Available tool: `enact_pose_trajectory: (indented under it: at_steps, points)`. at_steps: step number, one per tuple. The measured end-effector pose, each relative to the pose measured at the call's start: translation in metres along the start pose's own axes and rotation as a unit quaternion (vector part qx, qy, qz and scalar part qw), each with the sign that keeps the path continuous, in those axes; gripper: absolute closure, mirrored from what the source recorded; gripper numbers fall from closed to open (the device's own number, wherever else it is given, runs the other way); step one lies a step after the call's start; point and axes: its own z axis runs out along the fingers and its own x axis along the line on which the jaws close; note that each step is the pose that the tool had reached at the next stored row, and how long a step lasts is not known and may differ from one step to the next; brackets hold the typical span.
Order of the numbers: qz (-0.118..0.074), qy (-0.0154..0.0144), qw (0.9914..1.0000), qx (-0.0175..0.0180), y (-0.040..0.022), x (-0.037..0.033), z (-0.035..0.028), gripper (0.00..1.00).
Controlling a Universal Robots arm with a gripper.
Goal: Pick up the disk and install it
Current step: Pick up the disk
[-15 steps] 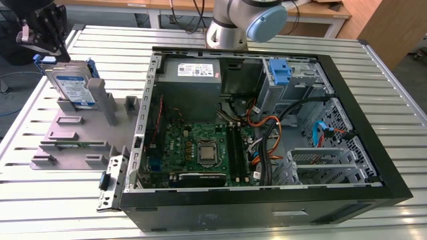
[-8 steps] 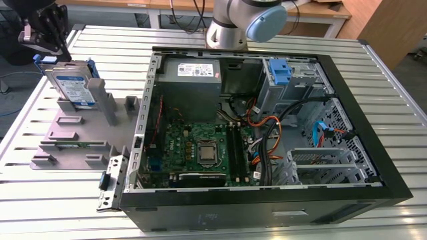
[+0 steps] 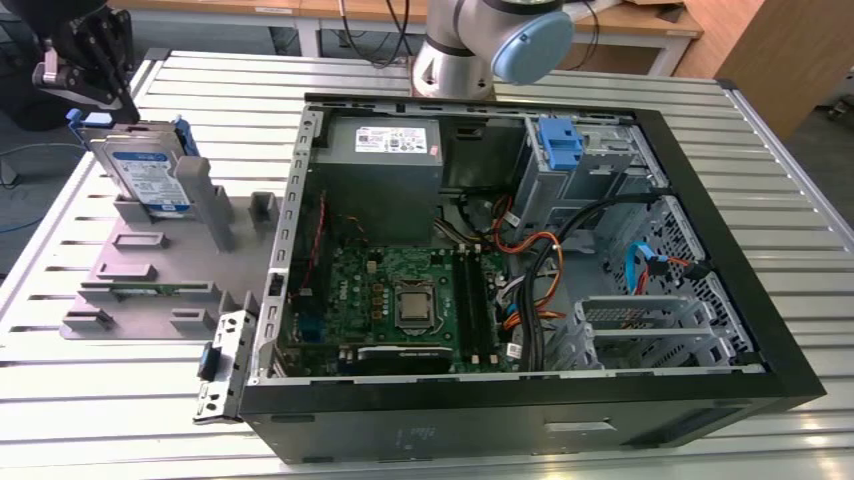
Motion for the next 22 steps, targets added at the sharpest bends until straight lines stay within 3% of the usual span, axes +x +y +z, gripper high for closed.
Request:
enact_pose_trajectory:
  at_steps: [11,18,19,20,22]
  points:
    - [0.0,0.0,1.0,0.0,0.0002,0.0,0.0003,0.89]
    - [0.0,0.0,1.0,0.0,0.0002,0.0,0.0004,0.59]
    - [0.0,0.0,1.0,0.0,0.0002,0.0,0.0004,0.59]
    - [0.0,0.0,1.0,0.0,0.0002,0.0,0.0005,0.47]
    - [0.0,0.0,1.0,0.0,0.0002,0.0,0.0005,0.42]
